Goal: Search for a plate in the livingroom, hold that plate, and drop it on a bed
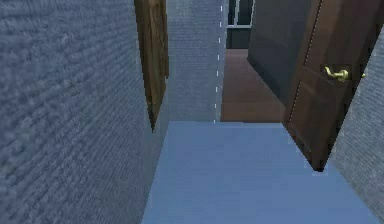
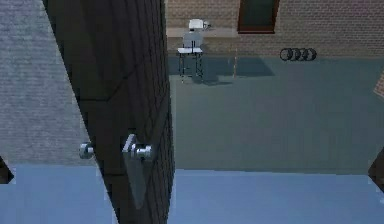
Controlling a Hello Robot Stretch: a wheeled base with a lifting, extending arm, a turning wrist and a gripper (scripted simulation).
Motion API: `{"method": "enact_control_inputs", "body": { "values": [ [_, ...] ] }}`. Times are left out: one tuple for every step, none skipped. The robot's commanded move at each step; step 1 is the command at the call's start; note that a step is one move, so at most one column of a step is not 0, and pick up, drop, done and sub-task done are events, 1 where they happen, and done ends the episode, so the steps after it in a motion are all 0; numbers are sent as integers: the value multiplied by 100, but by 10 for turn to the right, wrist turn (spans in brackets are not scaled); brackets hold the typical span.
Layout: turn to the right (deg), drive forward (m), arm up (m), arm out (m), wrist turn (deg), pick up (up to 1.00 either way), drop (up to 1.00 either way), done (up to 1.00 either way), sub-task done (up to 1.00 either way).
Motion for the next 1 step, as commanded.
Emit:
{"method": "enact_control_inputs", "body": {
  "values": [
    [60, 0, 0, 0, 0, 0, 0, 0, 0]
  ]
}}
